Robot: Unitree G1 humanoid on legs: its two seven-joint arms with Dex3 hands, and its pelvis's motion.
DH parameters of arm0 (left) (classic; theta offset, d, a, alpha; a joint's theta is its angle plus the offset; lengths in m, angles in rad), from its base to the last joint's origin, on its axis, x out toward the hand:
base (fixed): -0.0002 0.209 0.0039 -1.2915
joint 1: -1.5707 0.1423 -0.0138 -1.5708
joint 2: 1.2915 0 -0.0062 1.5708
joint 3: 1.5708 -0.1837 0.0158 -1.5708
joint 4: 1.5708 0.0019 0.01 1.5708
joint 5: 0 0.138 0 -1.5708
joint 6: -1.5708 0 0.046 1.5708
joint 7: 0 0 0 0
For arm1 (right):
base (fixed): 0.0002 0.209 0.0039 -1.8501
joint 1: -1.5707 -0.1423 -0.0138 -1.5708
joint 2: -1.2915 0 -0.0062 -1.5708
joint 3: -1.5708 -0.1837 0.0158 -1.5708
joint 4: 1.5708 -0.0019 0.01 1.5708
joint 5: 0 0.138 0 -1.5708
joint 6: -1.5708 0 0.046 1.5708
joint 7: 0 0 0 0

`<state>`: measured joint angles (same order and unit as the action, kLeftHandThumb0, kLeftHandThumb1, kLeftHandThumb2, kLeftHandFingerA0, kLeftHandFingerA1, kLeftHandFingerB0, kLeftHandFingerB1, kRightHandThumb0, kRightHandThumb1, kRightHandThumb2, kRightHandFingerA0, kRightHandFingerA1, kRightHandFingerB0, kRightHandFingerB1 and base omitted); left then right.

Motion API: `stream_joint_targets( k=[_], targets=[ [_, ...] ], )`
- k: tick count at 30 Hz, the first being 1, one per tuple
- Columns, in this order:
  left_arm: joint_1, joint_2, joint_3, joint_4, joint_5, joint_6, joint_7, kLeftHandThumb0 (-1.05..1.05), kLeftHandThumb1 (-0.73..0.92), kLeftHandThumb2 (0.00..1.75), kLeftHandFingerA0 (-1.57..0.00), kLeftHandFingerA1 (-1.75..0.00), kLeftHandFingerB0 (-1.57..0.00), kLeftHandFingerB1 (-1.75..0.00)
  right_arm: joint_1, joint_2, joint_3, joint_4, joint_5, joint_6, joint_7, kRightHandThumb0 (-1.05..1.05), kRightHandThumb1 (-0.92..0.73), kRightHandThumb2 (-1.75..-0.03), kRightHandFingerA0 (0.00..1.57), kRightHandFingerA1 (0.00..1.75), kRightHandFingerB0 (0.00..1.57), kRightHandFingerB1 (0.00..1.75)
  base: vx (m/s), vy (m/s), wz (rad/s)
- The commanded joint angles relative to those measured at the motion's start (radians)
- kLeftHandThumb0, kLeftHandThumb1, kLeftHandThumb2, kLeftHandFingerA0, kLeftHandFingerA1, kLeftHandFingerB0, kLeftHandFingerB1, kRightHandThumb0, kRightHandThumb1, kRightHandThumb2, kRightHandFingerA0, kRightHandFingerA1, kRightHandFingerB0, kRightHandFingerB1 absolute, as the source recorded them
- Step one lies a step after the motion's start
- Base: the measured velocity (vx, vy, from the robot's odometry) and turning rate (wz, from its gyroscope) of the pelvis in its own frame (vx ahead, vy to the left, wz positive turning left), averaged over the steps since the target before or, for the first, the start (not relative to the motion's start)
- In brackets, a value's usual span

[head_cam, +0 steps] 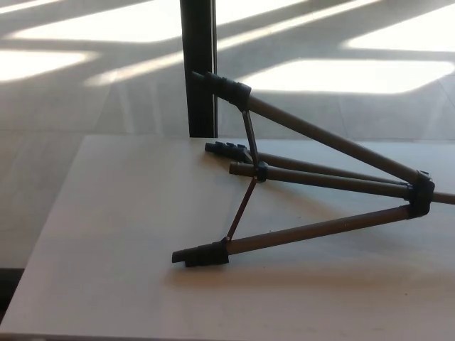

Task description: Use both hands of the robot to pick up the tripod lying in the middle of the desk and make it stand upright on the desk

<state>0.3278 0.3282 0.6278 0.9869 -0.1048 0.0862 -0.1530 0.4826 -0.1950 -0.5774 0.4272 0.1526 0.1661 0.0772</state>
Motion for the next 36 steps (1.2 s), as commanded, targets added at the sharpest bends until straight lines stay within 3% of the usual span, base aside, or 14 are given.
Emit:
stream_joint_targets(
  k=[1, 2, 6, 7, 8, 9, 15, 17, 22, 25, 32, 33, 35, 36],
  targets=[
    [-0.026, 0.133, 0.308, 0.059, -0.351, 0.088, -0.147, -0.68, 0.73, 0.61, -0.56, -0.99, -0.33, -0.79, 0.050, 0.111, -0.363, -0.373, 0.512, 0.333, -0.175, -0.84, -0.72, -0.63, 0.12, 0.63, 0.05, 0.35, 0.00, 0.000, 0.00],
    [-0.029, 0.132, 0.294, 0.023, -0.334, 0.083, -0.141, -0.71, 0.72, 0.61, -0.58, -0.97, -0.36, -0.79, 0.024, 0.148, -0.370, -0.430, 0.475, 0.293, -0.272, -0.91, -0.57, -0.96, 0.29, 0.78, 0.14, 0.56, 0.00, 0.000, 0.00],
    [-0.076, 0.151, 0.319, -0.038, -0.358, 0.128, -0.175, -0.70, 0.75, 0.63, -0.50, -0.92, -0.36, -0.75, -0.037, 0.153, -0.417, -0.491, 0.449, 0.244, -0.336, -0.75, -0.76, -0.63, 0.27, 0.94, 0.23, 0.60, 0.00, 0.000, 0.00],
    [-0.111, 0.154, 0.337, -0.096, -0.392, 0.155, -0.197, -0.70, 0.58, 1.04, -0.57, -0.85, -0.30, -0.68, -0.068, 0.108, -0.429, -0.509, 0.452, 0.270, -0.326, -0.82, -0.61, -1.01, 0.19, 0.70, 0.04, 0.52, 0.00, 0.000, 0.00],
    [-0.122, 0.152, 0.343, -0.121, -0.398, 0.165, -0.190, -0.70, 0.76, 0.64, -0.51, -0.91, -0.39, -0.76, -0.093, 0.092, -0.451, -0.520, 0.464, 0.295, -0.348, -0.84, -0.77, -0.64, 0.10, 0.73, 0.05, 0.41, 0.00, 0.000, 0.00],
    [-0.140, 0.152, 0.348, -0.141, -0.403, 0.174, -0.179, -0.70, 0.76, 0.63, -0.60, -0.92, -0.42, -0.76, -0.115, 0.081, -0.467, -0.530, 0.480, 0.305, -0.359, -0.90, -0.60, -1.02, 0.22, 0.73, 0.01, 0.35, 0.00, 0.000, 0.00],
    [-0.278, 0.116, 0.330, -0.475, -0.491, 0.312, -0.120, -0.73, 0.64, 1.00, -0.49, -0.80, -0.43, -0.70, -0.295, -0.014, -0.501, -0.726, 0.547, 0.385, -0.445, -0.84, -0.77, -0.64, 0.20, 0.79, 0.14, 0.50, 0.00, 0.000, 0.00],
    [-0.295, 0.105, 0.309, -0.588, -0.503, 0.366, -0.088, -0.71, 0.82, 0.65, -0.59, -0.77, -0.49, -0.66, -0.322, -0.037, -0.490, -0.754, 0.549, 0.390, -0.410, -0.83, -0.59, -0.99, 0.19, 0.70, 0.11, 0.53, 0.00, 0.000, 0.00],
    [-0.464, 0.087, 0.222, -0.853, -0.629, 0.471, -0.053, -0.68, 0.62, 0.58, -0.44, -0.57, -0.41, -0.50, -0.546, -0.053, -0.343, -0.925, 0.523, 0.444, -0.479, -0.80, -0.75, -0.63, 0.26, 0.69, 0.28, 0.46, 0.00, 0.000, 0.00],
    [-0.557, 0.069, 0.150, -0.992, -0.673, 0.513, -0.008, -0.62, 0.53, 0.99, -0.35, -0.64, -0.18, -0.52, -0.629, -0.026, -0.246, -0.971, 0.505, 0.460, -0.462, -0.80, -0.55, -0.95, 0.30, 0.66, 0.30, 0.51, 0.00, 0.000, 0.00],
    [-0.706, 0.032, -0.032, -1.198, -0.625, 0.581, 0.075, -0.68, 0.65, 1.07, -0.35, -0.66, -0.17, -0.53, -0.572, 0.001, -0.086, -0.987, 0.440, 0.384, -0.230, -0.79, -0.76, -0.63, 0.38, 0.61, 0.33, 0.36, 0.00, 0.000, 0.00],
    [-0.720, 0.021, -0.046, -1.215, -0.620, 0.592, 0.094, -0.69, 0.84, 0.64, -0.33, -0.60, -0.28, -0.46, -0.557, 0.003, -0.062, -0.982, 0.427, 0.370, -0.197, -0.79, -0.77, -0.64, 0.39, 0.58, 0.32, 0.35, 0.00, 0.000, 0.00],
    [-0.747, 0.004, -0.084, -1.236, -0.596, 0.593, 0.102, -0.66, 0.65, 1.08, -0.35, -0.66, -0.17, -0.53, -0.536, 0.031, -0.032, -0.990, 0.433, 0.358, -0.178, -0.79, -0.78, -0.63, 0.43, 0.59, 0.37, 0.36, 0.00, 0.000, 0.00],
    [-0.758, -0.008, -0.104, -1.241, -0.585, 0.586, 0.096, -0.69, 0.83, 0.65, -0.35, -0.61, -0.26, -0.47, -0.512, 0.038, -0.015, -0.996, 0.440, 0.350, -0.151, -0.79, -0.78, -0.64, 0.40, 0.58, 0.36, 0.34, 0.00, 0.000, 0.00]
  ],
)
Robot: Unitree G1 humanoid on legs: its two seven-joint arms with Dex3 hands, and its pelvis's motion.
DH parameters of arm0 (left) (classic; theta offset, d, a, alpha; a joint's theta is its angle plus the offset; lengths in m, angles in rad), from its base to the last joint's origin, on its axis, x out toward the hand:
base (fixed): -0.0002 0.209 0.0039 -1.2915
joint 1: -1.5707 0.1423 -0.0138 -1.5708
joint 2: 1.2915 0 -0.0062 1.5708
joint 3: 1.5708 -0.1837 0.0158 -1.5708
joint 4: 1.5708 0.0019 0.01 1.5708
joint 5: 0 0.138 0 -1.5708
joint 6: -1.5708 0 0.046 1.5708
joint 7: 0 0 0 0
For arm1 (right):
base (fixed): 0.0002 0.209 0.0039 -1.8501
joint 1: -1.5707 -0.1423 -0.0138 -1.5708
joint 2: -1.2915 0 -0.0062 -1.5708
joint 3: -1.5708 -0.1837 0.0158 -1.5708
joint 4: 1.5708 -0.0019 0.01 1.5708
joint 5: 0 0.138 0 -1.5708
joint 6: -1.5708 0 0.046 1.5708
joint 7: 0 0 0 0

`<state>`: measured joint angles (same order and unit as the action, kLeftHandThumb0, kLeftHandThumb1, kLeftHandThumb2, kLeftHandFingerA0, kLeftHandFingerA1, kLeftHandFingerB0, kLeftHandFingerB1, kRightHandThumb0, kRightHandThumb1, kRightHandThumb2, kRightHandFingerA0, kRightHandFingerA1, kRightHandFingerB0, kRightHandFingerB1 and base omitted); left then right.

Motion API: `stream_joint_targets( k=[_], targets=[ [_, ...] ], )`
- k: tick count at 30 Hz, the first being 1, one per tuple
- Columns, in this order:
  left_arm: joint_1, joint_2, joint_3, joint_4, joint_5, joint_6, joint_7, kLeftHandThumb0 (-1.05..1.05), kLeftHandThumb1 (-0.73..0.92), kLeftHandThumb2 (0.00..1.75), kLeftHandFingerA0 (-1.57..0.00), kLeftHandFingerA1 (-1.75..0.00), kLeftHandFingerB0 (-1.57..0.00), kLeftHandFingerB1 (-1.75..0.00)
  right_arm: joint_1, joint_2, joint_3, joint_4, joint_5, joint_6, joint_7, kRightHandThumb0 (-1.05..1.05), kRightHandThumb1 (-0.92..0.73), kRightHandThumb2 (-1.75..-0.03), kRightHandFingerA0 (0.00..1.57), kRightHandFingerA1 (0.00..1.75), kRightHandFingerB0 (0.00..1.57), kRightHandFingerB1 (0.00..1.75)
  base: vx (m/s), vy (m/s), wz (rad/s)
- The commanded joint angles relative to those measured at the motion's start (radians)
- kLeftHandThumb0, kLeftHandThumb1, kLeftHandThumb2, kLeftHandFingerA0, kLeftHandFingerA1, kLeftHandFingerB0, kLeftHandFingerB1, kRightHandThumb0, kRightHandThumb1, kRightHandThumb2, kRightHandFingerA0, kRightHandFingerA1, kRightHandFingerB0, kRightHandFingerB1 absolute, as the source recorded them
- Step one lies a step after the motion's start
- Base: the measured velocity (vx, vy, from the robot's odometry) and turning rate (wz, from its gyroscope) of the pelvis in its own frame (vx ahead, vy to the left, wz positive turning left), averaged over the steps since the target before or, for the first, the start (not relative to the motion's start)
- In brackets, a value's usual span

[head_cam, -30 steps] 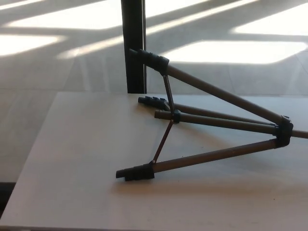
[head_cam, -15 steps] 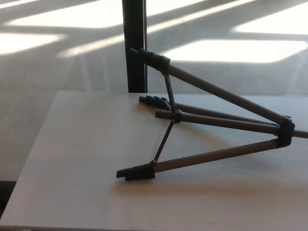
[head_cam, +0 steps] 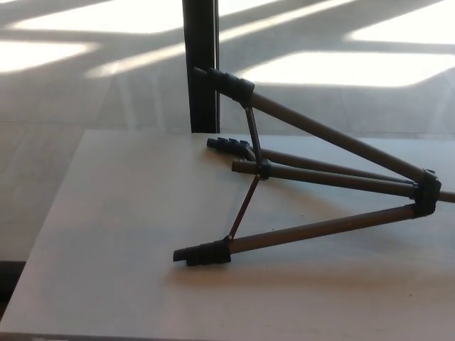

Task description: Use both hands of the robot to pick up the tripod lying in the middle of the desk and make it stand upright on the desk

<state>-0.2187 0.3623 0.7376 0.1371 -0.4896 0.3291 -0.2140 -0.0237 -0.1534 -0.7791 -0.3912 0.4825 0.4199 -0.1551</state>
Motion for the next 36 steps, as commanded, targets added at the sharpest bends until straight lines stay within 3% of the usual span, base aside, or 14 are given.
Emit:
stream_joint_targets(
  k=[1, 5, 6, 7, 9, 10, 11, 12, 21, 22, 23, 24, 33, 36],
  targets=[
    [-0.215, -0.046, -0.219, -0.396, -0.196, 0.344, 0.157, -0.69, 0.83, 0.65, -0.35, -0.61, -0.26, -0.47, 0.004, -0.003, 0.193, -0.180, 0.114, 0.093, 0.089, -0.79, -0.78, -0.64, 0.40, 0.58, 0.36, 0.34, 0.00, 0.000, 0.00],
    [-0.263, -0.080, -0.312, -0.402, -0.117, 0.332, 0.154, -0.69, 0.88, 0.66, -0.37, -0.60, -0.29, -0.46, 0.090, 0.028, 0.253, -0.211, 0.154, 0.122, 0.123, -0.74, -0.79, -0.65, 0.32, 0.47, 0.26, 0.32, 0.00, 0.000, 0.00],
    [-0.288, -0.090, -0.327, -0.400, -0.121, 0.354, 0.165, -0.62, 0.65, 1.09, -0.37, -0.66, -0.20, -0.54, 0.105, 0.035, 0.271, -0.213, 0.147, 0.125, 0.121, -0.73, -0.79, -0.65, 0.32, 0.47, 0.28, 0.33, 0.00, 0.000, 0.00],
    [-0.311, -0.101, -0.344, -0.392, -0.105, 0.355, 0.176, -0.68, 0.84, 0.65, -0.38, -0.58, -0.35, -0.47, 0.110, 0.038, 0.287, -0.210, 0.138, 0.128, 0.117, -0.71, -0.63, -1.03, 0.37, 0.61, 0.18, 0.45, 0.00, 0.000, 0.00],
    [-0.352, -0.080, -0.413, -0.347, -0.031, 0.323, 0.132, -0.69, 0.85, 0.65, -0.40, -0.56, -0.34, -0.44, 0.121, 0.008, 0.320, -0.185, 0.112, 0.143, 0.138, -0.76, -0.61, -1.01, 0.41, 0.62, 0.35, 0.50, 0.00, 0.000, 0.00],
    [-0.369, -0.081, -0.427, -0.332, -0.030, 0.318, 0.121, -0.70, 0.83, 0.65, -0.41, -0.56, -0.32, -0.44, 0.121, 0.005, 0.330, -0.181, 0.110, 0.151, 0.134, -0.80, -0.74, -0.62, 0.49, 0.61, 0.48, 0.38, 0.00, 0.000, 0.00],
    [-0.407, -0.087, -0.463, -0.309, -0.019, 0.314, 0.110, -0.71, 0.83, 0.65, -0.42, -0.55, -0.34, -0.43, 0.120, 0.003, 0.356, -0.171, 0.090, 0.165, 0.120, -0.87, -0.57, -0.81, 0.51, 0.64, 0.48, 0.47, 0.00, 0.000, 0.00],
    [-0.421, -0.090, -0.478, -0.307, -0.011, 0.318, 0.118, -0.72, 0.82, 0.64, -0.46, -0.55, -0.37, -0.42, 0.119, 0.003, 0.367, -0.164, 0.082, 0.163, 0.118, -0.81, -0.71, -0.62, 0.53, 0.62, 0.53, 0.41, 0.00, 0.000, 0.00],
    [-0.589, -0.137, -0.644, -0.279, 0.039, 0.395, 0.166, -0.72, 0.81, 0.65, -0.45, -0.58, -0.37, -0.44, 0.115, -0.032, 0.452, -0.132, 0.091, 0.189, 0.165, -0.74, -0.69, -0.61, 0.48, 0.75, 0.48, 0.46, 0.00, 0.000, 0.00],
    [-0.600, -0.142, -0.656, -0.273, 0.043, 0.395, 0.167, -0.70, 0.60, 1.01, -0.42, -0.64, -0.33, -0.55, 0.111, -0.032, 0.459, -0.130, 0.089, 0.202, 0.152, -0.73, -0.69, -0.61, 0.51, 0.76, 0.48, 0.46, 0.00, 0.000, 0.00],
    [-0.625, -0.145, -0.696, -0.276, 0.068, 0.412, 0.175, -0.69, 0.62, 1.01, -0.42, -0.62, -0.33, -0.54, 0.114, -0.028, 0.469, -0.120, 0.078, 0.204, 0.145, -0.74, -0.67, -0.60, 0.55, 0.77, 0.52, 0.48, 0.00, 0.000, 0.00],
    [-0.632, -0.145, -0.713, -0.277, 0.075, 0.408, 0.170, -0.68, 0.81, 0.64, -0.44, -0.53, -0.36, -0.42, 0.120, -0.036, 0.474, -0.119, 0.074, 0.204, 0.153, -0.74, -0.67, -0.60, 0.54, 0.77, 0.51, 0.47, 0.00, 0.000, 0.00],
    [-0.689, -0.157, -0.824, -0.227, 0.124, 0.377, 0.106, -0.62, 0.80, 0.64, -0.38, -0.59, -0.33, -0.45, 0.171, -0.086, 0.482, -0.150, 0.077, 0.261, 0.169, -0.72, -0.67, -0.61, 0.57, 0.73, 0.53, 0.46, 0.00, 0.000, 0.00],
    [-0.712, -0.114, -0.927, -0.225, 0.216, 0.334, 0.077, -0.67, 0.82, 0.64, -0.47, -0.61, -0.46, -0.47, 0.191, -0.085, 0.484, -0.139, 0.084, 0.260, 0.186, -0.71, -0.68, -0.60, 0.58, 0.78, 0.56, 0.52, 0.00, 0.000, 0.00]
  ],
)
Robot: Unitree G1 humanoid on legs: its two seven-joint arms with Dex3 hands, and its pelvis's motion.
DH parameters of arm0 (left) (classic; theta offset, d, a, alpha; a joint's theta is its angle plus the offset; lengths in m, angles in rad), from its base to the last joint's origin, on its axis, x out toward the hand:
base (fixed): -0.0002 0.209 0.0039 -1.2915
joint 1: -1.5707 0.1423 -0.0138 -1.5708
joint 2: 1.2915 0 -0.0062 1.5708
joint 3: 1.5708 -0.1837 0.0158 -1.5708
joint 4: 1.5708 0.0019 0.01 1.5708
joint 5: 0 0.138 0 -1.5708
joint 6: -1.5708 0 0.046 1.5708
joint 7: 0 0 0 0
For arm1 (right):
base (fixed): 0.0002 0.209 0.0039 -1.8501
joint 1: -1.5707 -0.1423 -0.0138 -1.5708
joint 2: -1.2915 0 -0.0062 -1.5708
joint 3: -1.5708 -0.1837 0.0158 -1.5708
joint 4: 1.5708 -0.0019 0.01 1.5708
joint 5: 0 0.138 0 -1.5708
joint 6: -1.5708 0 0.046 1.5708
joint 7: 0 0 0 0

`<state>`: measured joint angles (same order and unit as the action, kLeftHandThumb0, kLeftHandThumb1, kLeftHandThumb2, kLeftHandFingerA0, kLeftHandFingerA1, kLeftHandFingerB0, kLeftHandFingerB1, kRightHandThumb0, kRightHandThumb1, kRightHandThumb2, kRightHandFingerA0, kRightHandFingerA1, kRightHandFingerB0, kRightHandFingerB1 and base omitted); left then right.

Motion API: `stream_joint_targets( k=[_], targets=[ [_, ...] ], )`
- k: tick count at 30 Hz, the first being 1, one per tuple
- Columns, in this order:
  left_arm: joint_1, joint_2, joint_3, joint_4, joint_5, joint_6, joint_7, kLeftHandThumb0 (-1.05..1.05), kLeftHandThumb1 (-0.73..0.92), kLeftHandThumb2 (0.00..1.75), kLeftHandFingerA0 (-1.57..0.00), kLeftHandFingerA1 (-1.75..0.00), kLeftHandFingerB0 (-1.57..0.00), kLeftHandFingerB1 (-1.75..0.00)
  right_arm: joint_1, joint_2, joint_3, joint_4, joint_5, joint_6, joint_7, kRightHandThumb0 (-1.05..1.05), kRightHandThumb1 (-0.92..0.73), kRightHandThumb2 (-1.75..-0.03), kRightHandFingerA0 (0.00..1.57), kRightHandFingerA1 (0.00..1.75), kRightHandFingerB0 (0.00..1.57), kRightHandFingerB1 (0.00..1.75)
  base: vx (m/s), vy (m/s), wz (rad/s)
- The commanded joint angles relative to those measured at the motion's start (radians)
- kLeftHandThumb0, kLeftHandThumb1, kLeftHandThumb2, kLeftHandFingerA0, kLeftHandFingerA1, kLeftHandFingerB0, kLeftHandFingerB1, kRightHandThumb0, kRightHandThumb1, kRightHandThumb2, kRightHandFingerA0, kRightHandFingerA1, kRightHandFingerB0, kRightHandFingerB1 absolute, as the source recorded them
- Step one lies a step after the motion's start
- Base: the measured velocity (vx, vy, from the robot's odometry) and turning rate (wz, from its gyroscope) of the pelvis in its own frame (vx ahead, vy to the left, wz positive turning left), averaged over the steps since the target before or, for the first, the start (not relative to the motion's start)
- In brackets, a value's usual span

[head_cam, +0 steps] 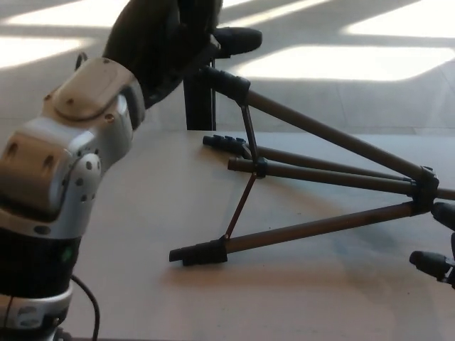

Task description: Use both hands of the robot to pick up the tripod lying in the middle of the desk and make it stand upright on the desk

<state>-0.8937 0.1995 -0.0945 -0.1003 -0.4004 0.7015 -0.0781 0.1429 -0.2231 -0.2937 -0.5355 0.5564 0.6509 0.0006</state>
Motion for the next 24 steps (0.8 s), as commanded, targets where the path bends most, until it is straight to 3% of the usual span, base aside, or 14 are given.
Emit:
stream_joint_targets(
  k=[1, 7, 8, 9, 10, 12, 13, 14, 16, 17, 18, 19, 20, 24],
  targets=[
    [-0.041, 0.065, -0.121, 0.011, 0.143, -0.051, -0.081, -0.68, 0.80, 0.64, -0.42, -0.65, -0.41, -0.47, 0.026, -0.013, -0.006, 0.009, 0.022, 0.037, 0.035, -0.71, -0.68, -0.60, 0.55, 0.79, 0.55, 0.53, 0.00, 0.000, 0.00],
    [-0.243, 0.319, -0.535, 0.124, 0.529, -0.251, -0.317, -0.89, 0.78, 0.65, -0.13, -0.53, -0.19, -0.39, 0.011, -0.021, -0.001, 0.008, 0.036, 0.075, 0.041, -0.74, -0.68, -0.60, 0.53, 0.77, 0.53, 0.54, 0.00, 0.000, 0.00],
    [-0.346, 0.388, -0.739, 0.189, 0.819, -0.408, -0.351, -0.40, 0.29, 0.97, -0.04, -0.55, 0.00, -0.50, 0.016, -0.011, 0.005, 0.017, 0.034, 0.052, 0.054, -0.75, -0.67, -0.60, 0.52, 0.81, 0.50, 0.54, 0.00, 0.000, 0.00],
    [-0.357, 0.391, -0.773, 0.205, 0.865, -0.436, -0.333, -0.95, 0.71, 0.62, -0.04, -0.47, -0.20, -0.35, 0.023, -0.011, 0.008, 0.017, 0.030, 0.044, 0.060, -0.76, -0.67, -0.60, 0.53, 0.81, 0.51, 0.53, 0.00, 0.000, 0.00],
    [-0.370, 0.392, -0.805, 0.220, 0.901, -0.451, -0.329, -1.00, 0.62, 1.02, -0.03, -0.24, -0.15, -0.41, 0.029, -0.015, 0.013, 0.017, 0.023, 0.041, 0.064, -0.78, -0.67, -0.60, 0.53, 0.79, 0.51, 0.53, 0.00, 0.000, 0.00],
    [-0.377, 0.404, -0.835, 0.220, 0.921, -0.447, -0.332, -1.00, 0.62, 1.02, -0.03, -0.24, -0.15, -0.41, 0.031, -0.022, 0.022, 0.013, 0.015, 0.043, 0.068, -0.78, -0.67, -0.60, 0.53, 0.79, 0.51, 0.53, 0.00, 0.000, 0.00],
    [-0.404, 0.388, -0.881, 0.261, 0.969, -0.456, -0.308, -0.95, 0.72, 0.61, 0.00, -0.32, -0.16, -0.35, 0.034, -0.026, 0.024, 0.015, 0.013, 0.039, 0.076, -0.78, -0.67, -0.60, 0.53, 0.77, 0.57, 0.53, 0.00, 0.000, 0.00],
    [-0.421, 0.380, -0.909, 0.290, 1.002, -0.470, -0.277, -0.91, 0.55, 0.99, -0.03, -0.29, -0.14, -0.44, 0.037, -0.027, 0.025, 0.013, 0.016, 0.040, 0.080, -0.76, -0.67, -0.60, 0.53, 0.78, 0.56, 0.53, 0.00, 0.000, 0.00],
    [-0.448, 0.374, -0.940, 0.315, 1.021, -0.471, -0.270, -0.91, 0.56, 1.01, -0.03, -0.27, -0.12, -0.42, 0.042, -0.010, 0.014, 0.007, 0.034, 0.048, 0.070, -0.74, -0.66, -0.60, 0.55, 0.79, 0.59, 0.53, 0.00, 0.000, 0.00],
    [-0.465, 0.367, -0.951, 0.333, 1.019, -0.475, -0.267, -0.95, 0.73, 0.65, 0.00, -0.40, -0.14, -0.36, 0.042, -0.001, 0.015, -0.002, 0.029, 0.060, 0.046, -0.74, -0.65, -0.60, 0.58, 0.78, 0.60, 0.52, 0.00, 0.000, 0.00],
    [-0.487, 0.343, -0.946, 0.367, 0.993, -0.460, -0.256, -0.96, 0.59, 1.03, -0.01, -0.26, -0.13, -0.39, 0.031, 0.009, 0.015, -0.008, 0.034, 0.083, 0.021, -0.75, -0.64, -0.60, 0.64, 0.82, 0.64, 0.55, 0.00, 0.000, 0.00],
    [-0.491, 0.336, -0.942, 0.374, 0.979, -0.458, -0.246, -0.96, 0.69, 0.62, 0.00, -0.46, -0.11, -0.40, 0.032, 0.008, 0.016, -0.008, 0.033, 0.080, 0.023, -0.75, -0.64, -0.60, 0.64, 0.84, 0.64, 0.55, 0.00, 0.000, 0.00],
    [-0.497, 0.322, -0.930, 0.388, 0.952, -0.451, -0.229, -0.97, 0.58, 1.01, -0.02, -0.28, -0.11, -0.40, 0.036, 0.007, 0.017, -0.007, 0.030, 0.073, 0.030, -0.74, -0.64, -0.60, 0.64, 0.83, 0.64, 0.55, 0.00, 0.000, 0.00],
    [-0.536, 0.280, -0.912, 0.424, 0.904, -0.433, -0.180, -0.93, 0.56, 1.01, 0.00, -0.29, -0.07, -0.40, 0.044, -0.007, 0.034, -0.008, 0.006, 0.051, 0.046, -0.74, -0.67, -0.61, 0.64, 0.83, 0.63, 0.55, 0.00, 0.000, 0.00]
  ],
)
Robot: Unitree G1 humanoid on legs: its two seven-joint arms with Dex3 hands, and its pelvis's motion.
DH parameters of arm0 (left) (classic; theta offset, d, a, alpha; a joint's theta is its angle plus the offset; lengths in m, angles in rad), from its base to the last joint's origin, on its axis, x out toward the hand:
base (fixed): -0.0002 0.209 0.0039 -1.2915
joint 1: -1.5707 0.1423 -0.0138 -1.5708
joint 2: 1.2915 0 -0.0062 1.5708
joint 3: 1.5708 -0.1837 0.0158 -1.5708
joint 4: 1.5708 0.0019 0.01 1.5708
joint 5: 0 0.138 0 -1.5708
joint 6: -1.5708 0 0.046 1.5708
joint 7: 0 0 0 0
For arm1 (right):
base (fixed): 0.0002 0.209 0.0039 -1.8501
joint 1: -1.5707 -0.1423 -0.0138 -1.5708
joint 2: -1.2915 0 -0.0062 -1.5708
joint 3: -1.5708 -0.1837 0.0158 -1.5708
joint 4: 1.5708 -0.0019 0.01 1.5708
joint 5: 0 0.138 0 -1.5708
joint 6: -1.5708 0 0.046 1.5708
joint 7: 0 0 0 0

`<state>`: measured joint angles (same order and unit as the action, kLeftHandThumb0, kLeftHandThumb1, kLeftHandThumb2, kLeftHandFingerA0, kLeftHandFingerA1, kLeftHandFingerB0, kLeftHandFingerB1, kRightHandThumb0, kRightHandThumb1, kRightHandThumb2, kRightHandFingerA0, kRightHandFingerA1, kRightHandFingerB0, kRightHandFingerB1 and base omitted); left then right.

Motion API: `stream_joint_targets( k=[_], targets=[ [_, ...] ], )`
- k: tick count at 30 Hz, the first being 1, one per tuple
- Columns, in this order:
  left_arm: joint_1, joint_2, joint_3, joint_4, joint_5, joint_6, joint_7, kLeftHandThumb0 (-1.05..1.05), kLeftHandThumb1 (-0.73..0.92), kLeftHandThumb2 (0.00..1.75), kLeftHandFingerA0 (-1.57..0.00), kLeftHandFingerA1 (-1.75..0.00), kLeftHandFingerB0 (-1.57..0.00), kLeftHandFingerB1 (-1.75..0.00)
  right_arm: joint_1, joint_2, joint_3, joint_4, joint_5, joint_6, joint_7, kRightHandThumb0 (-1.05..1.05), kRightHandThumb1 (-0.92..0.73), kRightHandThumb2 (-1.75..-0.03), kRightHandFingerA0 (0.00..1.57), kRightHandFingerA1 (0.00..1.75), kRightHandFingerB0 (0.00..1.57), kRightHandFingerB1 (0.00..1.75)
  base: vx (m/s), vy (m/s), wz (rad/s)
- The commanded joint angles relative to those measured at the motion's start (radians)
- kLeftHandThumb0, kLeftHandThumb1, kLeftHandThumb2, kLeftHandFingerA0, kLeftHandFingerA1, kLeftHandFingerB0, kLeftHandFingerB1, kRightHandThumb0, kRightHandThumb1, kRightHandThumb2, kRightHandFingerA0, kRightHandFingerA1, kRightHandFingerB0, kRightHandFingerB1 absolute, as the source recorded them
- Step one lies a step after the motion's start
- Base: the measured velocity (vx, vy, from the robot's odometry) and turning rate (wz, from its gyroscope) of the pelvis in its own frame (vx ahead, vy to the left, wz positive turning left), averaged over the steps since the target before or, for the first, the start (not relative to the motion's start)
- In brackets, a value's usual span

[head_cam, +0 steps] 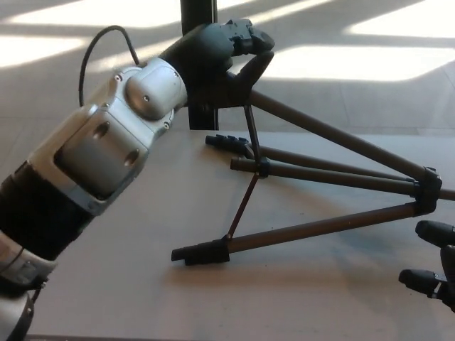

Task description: Use both hands of the robot to pick up the tripod lying in the middle of the desk and make it stand upright on the desk

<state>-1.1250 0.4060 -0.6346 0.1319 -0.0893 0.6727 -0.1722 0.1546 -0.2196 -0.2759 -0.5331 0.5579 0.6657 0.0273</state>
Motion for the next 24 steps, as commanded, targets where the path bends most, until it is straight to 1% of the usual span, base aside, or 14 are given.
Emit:
stream_joint_targets(
  k=[1, 5, 6, 9, 10, 12, 15, 16, 17, 19, 20, 21, 23, 24],
  targets=[
    [-0.307, 0.073, -0.375, 0.194, 0.591, -0.404, -0.084, -0.93, 0.56, 1.01, 0.00, -0.29, -0.07, -0.40, 0.033, -0.010, 0.016, -0.010, 0.004, 0.036, 0.019, -0.74, -0.67, -0.61, 0.64, 0.83, 0.63, 0.55, 0.00, 0.000, 0.00],
    [-0.388, -0.001, -0.408, 0.269, 0.585, -0.383, -0.049, -0.92, 0.57, 1.00, -0.01, -0.34, -0.11, -0.35, 0.035, -0.012, 0.024, -0.012, -0.002, 0.037, 0.017, -0.74, -0.66, -0.60, 0.70, 0.84, 0.65, 0.57, 0.00, 0.000, 0.00],
    [-0.403, -0.017, -0.412, 0.288, 0.580, -0.381, -0.047, -0.90, 0.72, 0.61, -0.01, -0.42, -0.10, -0.32, 0.033, -0.014, 0.025, -0.014, -0.005, 0.038, 0.014, -0.75, -0.66, -0.60, 0.71, 0.85, 0.65, 0.57, 0.00, 0.000, 0.00],
    [-0.447, -0.085, -0.438, 0.371, 0.569, -0.383, -0.015, -0.84, 0.70, 0.63, -0.10, -0.31, -0.16, -0.25, 0.030, -0.013, 0.029, -0.019, 0.005, 0.052, 0.011, -0.75, -0.65, -0.60, 0.69, 0.83, 0.65, 0.56, 0.00, 0.000, 0.00],
    [-0.458, -0.108, -0.448, 0.400, 0.569, -0.387, 0.000, -0.84, 0.56, 0.92, -0.06, -0.40, -0.10, -0.38, 0.031, -0.019, 0.032, -0.018, 0.003, 0.045, 0.021, -0.75, -0.66, -0.60, 0.68, 0.83, 0.64, 0.56, 0.00, 0.000, 0.00],
    [-0.476, -0.136, -0.466, 0.429, 0.577, -0.393, 0.023, -0.85, 0.71, 0.63, -0.10, -0.31, -0.16, -0.26, 0.030, -0.017, 0.041, -0.012, -0.006, 0.033, 0.024, -0.75, -0.65, -0.60, 0.71, 0.81, 0.68, 0.57, 0.00, 0.000, 0.00],
    [-0.506, -0.165, -0.484, 0.454, 0.578, -0.392, 0.021, -0.89, 0.74, 0.63, -0.02, -0.37, -0.10, -0.29, 0.026, -0.023, 0.050, -0.012, -0.010, 0.033, 0.026, -0.76, -0.65, -0.60, 0.72, 0.81, 0.68, 0.57, 0.00, 0.000, 0.00],
    [-0.517, -0.179, -0.490, 0.462, 0.579, -0.393, 0.023, -0.93, 0.76, 0.64, 0.00, -0.42, -0.06, -0.35, 0.027, -0.031, 0.053, -0.010, -0.012, 0.025, 0.039, -0.76, -0.66, -0.61, 0.69, 0.83, 0.64, 0.57, 0.00, 0.000, 0.00],
    [-0.521, -0.181, -0.503, 0.464, 0.589, -0.394, 0.030, -0.96, 0.62, 1.05, -0.01, -0.28, -0.12, -0.33, 0.023, -0.042, 0.062, -0.009, -0.017, 0.024, 0.048, -0.77, -0.67, -0.62, 0.66, 0.82, 0.63, 0.57, 0.00, 0.000, 0.00],
    [-0.526, -0.183, -0.510, 0.472, 0.592, -0.397, 0.035, -0.96, 0.62, 1.05, -0.01, -0.28, -0.12, -0.33, 0.022, -0.045, 0.066, -0.009, -0.020, 0.024, 0.050, -0.77, -0.67, -0.62, 0.66, 0.82, 0.63, 0.57, 0.00, 0.000, 0.00],
    [-0.526, -0.183, -0.518, 0.472, 0.599, -0.403, 0.042, -0.95, 0.75, 0.63, 0.00, -0.43, -0.08, -0.35, 0.023, -0.052, 0.075, -0.012, -0.028, 0.016, 0.058, -0.76, -0.68, -0.62, 0.64, 0.82, 0.62, 0.56, 0.00, 0.000, 0.00],
    [-0.513, -0.169, -0.559, 0.464, 0.637, -0.431, 0.058, -1.00, 0.64, 1.06, -0.04, -0.23, -0.02, -0.28, 0.026, -0.049, 0.089, -0.022, -0.043, 0.010, 0.048, -0.75, -0.68, -0.61, 0.70, 0.78, 0.64, 0.53, 0.00, 0.000, 0.00],
    [-0.506, -0.166, -0.574, 0.468, 0.648, -0.441, 0.069, -0.98, 0.62, 1.06, -0.02, -0.25, -0.02, -0.31, 0.026, -0.053, 0.097, -0.017, -0.049, -0.005, 0.060, -0.74, -0.69, -0.61, 0.68, 0.78, 0.63, 0.52, 0.00, 0.000, 0.00],
    [-0.500, -0.168, -0.582, 0.470, 0.650, -0.444, 0.072, -0.94, 0.74, 0.63, 0.00, -0.40, -0.09, -0.35, 0.027, -0.056, 0.100, -0.007, -0.054, -0.021, 0.072, -0.74, -0.69, -0.61, 0.69, 0.78, 0.64, 0.51, 0.00, 0.000, 0.00]
  ],
)
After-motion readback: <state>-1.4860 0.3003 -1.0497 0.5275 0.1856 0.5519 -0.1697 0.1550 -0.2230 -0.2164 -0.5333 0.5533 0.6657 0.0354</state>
